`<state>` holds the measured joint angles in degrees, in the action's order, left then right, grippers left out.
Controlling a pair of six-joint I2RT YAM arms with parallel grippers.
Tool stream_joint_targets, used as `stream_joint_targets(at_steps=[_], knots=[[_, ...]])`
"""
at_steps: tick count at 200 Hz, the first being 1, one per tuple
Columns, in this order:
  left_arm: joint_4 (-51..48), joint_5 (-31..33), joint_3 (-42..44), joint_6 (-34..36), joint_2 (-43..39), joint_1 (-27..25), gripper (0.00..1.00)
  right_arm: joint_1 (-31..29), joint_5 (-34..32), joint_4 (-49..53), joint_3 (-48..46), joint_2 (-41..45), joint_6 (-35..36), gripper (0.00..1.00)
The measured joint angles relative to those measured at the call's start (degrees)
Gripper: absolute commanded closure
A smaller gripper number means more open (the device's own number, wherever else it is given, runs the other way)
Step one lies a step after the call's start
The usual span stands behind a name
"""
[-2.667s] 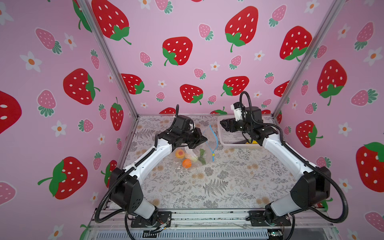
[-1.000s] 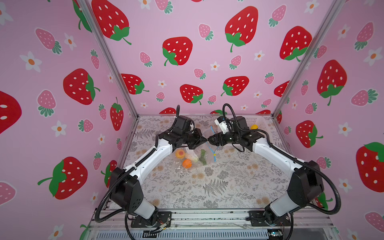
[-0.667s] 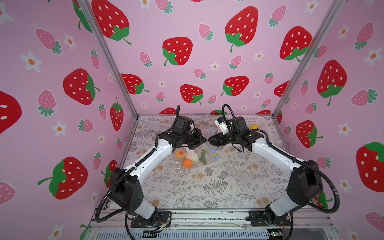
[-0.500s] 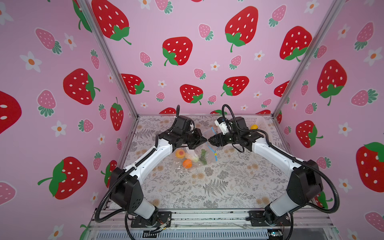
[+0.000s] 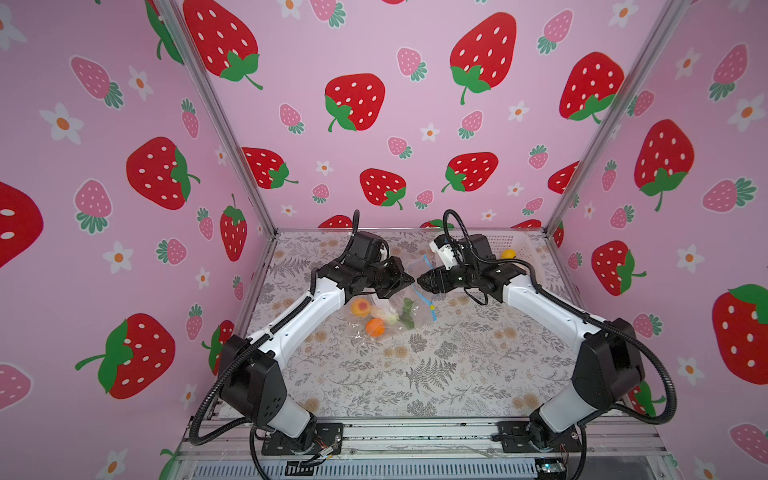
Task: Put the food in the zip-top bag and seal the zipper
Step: 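Lower the eggplant into the bag and open the right gripper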
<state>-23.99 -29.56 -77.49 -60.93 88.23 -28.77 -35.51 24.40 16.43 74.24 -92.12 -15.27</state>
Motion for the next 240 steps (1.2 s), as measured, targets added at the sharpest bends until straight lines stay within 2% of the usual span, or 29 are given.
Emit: stream_joint_targets(at_steps=[240], knots=[[0.15, 0.0, 0.0, -0.35, 0.0, -0.02, 1.0, 0.0, -1.07, 0.09, 0.0, -0.02, 0.07, 0.22]])
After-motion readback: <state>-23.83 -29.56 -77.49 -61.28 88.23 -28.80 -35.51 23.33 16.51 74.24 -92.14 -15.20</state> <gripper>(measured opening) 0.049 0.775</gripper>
